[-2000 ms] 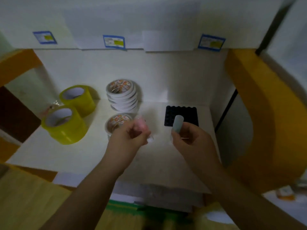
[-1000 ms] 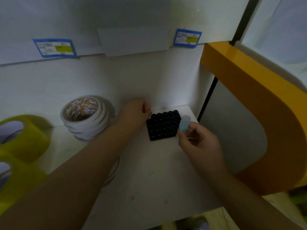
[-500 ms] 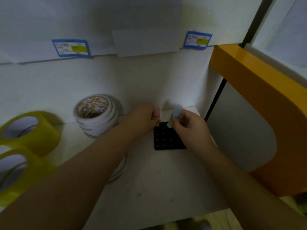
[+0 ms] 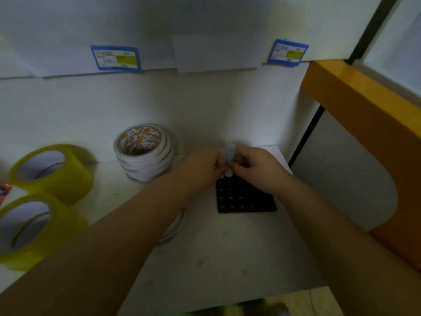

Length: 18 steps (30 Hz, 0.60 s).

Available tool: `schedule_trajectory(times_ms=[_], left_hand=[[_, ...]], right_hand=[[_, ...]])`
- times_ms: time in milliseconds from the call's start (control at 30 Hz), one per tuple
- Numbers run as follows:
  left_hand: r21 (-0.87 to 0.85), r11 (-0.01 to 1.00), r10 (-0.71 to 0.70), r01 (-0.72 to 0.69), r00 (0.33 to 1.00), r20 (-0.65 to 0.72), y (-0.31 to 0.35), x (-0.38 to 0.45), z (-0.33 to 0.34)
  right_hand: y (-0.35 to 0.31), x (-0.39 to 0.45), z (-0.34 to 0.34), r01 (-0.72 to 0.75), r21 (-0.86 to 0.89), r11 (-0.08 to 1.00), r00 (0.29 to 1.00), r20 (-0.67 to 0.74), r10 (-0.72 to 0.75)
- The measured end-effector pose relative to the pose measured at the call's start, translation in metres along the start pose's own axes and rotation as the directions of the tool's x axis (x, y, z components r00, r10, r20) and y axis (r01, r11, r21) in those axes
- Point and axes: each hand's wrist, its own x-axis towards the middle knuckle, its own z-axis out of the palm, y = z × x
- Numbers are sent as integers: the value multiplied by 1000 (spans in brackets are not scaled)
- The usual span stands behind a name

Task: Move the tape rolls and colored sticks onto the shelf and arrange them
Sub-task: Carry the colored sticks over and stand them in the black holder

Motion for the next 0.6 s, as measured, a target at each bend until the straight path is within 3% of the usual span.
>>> schedule_trajectory(times_ms=[233,600], left_hand=[[-46,999,-27,24,998,-53,-12,-3,6],[-55,997,42,-47,996,-82,-19,0,10]], right_hand=[[-9,-7,2,24,-17,1000,999,28,-23],[-1,-8,10,18,-21,1000,999,28,-18]])
